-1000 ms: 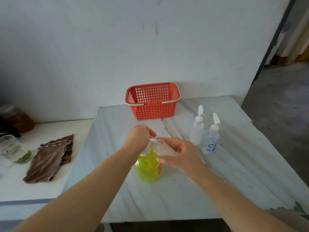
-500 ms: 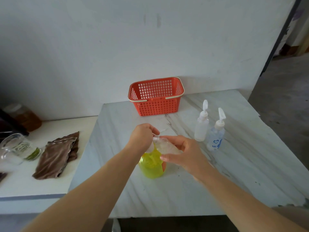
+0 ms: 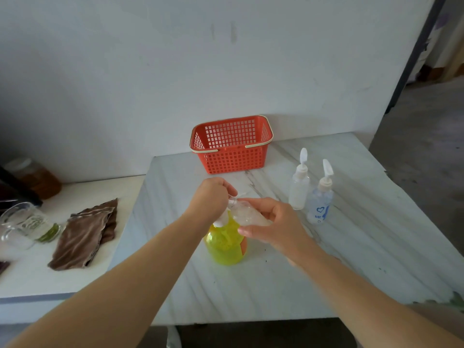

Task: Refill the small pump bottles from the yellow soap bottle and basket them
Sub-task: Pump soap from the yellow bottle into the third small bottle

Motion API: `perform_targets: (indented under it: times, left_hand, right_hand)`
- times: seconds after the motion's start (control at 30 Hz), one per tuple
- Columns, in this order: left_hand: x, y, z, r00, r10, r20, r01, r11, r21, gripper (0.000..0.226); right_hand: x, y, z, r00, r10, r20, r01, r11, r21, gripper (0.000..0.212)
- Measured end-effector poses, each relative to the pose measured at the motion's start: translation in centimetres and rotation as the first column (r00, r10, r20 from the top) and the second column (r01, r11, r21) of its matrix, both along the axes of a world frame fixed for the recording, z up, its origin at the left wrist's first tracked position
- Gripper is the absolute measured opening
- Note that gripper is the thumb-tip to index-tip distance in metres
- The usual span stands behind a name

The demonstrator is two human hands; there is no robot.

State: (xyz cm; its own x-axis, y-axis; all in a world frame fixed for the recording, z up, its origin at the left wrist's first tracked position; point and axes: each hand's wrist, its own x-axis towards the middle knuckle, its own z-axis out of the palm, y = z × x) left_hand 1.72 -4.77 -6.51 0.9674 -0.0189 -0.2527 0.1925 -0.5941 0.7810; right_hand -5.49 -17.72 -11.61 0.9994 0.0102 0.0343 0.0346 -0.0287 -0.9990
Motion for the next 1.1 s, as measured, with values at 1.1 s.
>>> perform_targets:
  times: [1.1]
  left_hand:
    - [2.0, 6.8, -1.7, 0.994, 0.081, 0.071, -0.074, 0.992, -0.106, 0.013]
  right_hand:
    - [1.0, -1.8, -0.3, 0.998, -0.067, -0.016, 0.066, 0.996, -0.058, 0.049]
